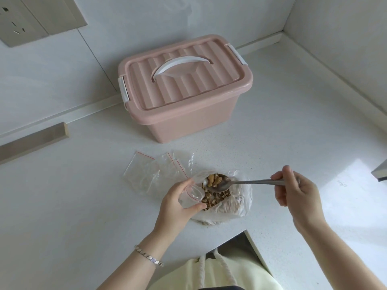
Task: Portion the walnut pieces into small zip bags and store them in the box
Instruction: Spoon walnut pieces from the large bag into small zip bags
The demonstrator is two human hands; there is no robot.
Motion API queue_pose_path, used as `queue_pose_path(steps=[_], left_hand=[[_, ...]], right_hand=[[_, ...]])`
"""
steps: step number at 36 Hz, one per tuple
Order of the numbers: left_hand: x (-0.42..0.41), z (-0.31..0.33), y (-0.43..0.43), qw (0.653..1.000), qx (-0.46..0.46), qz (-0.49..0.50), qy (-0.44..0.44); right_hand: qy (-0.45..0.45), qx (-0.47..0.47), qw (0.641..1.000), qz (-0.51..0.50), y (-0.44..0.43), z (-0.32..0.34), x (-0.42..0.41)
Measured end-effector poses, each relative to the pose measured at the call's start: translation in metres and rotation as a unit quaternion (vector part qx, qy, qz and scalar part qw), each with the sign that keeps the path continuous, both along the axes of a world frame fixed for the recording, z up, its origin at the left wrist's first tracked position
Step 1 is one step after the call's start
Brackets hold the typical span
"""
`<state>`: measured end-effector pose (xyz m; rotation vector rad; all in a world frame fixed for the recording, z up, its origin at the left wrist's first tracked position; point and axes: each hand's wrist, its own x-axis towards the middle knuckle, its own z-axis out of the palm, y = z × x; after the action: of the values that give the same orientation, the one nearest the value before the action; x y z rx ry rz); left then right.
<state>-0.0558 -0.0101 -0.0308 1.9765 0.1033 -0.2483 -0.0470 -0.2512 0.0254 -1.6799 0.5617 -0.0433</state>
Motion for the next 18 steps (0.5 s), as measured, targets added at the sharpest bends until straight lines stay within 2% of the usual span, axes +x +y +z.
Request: queue_pose_path(steps=[7,11,14,18], left_hand=[[0.002,0.003,-0.007,1.000,-0.005,-0.023,-0.005],[0.002,0.002,-0.007,1.000,-0.008,-0.025,-0.001],[0.000,0.000,-0.005,1.000,-0.019,-0.012,0.005],[-0.003,-0.009,0.001,1.000,-0.008,0.023,-0.004]], right_hand=[[-0.088,-0.105,0.981,0.137,0.027,0.030,0.004],[-0.208,-0.257,0.913,0.240,0.044,0.033,-0.002],[-0.247,-0.274,0.900,0.233,0.044,0.040,-0.004],[-0.248,-0.315,0.903,0.151,0.026,0.037,-0.007]])
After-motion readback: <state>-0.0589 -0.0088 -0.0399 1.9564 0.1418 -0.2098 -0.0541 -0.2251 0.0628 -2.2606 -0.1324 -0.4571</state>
